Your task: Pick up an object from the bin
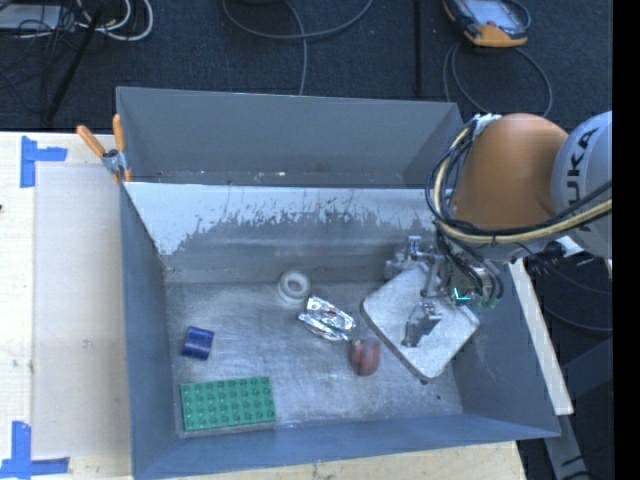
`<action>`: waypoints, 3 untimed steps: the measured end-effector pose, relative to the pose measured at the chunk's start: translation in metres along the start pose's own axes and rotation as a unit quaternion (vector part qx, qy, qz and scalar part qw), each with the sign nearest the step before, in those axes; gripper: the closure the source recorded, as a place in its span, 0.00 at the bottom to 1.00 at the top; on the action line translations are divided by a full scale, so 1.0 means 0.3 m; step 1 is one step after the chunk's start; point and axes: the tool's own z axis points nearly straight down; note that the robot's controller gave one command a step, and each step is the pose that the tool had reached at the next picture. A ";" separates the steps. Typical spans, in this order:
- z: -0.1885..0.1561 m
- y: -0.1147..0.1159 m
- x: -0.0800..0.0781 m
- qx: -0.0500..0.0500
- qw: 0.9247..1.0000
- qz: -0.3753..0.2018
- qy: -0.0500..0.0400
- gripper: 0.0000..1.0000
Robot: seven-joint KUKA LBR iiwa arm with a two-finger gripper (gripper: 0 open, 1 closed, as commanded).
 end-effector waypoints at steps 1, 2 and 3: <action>0.154 0.303 -0.068 -0.002 1.000 0.023 -0.002 0.00; 0.319 0.279 -0.066 -0.001 0.998 0.069 -0.005 0.00; 0.304 0.278 -0.079 -0.001 0.998 0.068 -0.013 1.00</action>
Offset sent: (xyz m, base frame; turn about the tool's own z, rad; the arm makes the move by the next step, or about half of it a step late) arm 0.0211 0.0846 -0.0430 0.0541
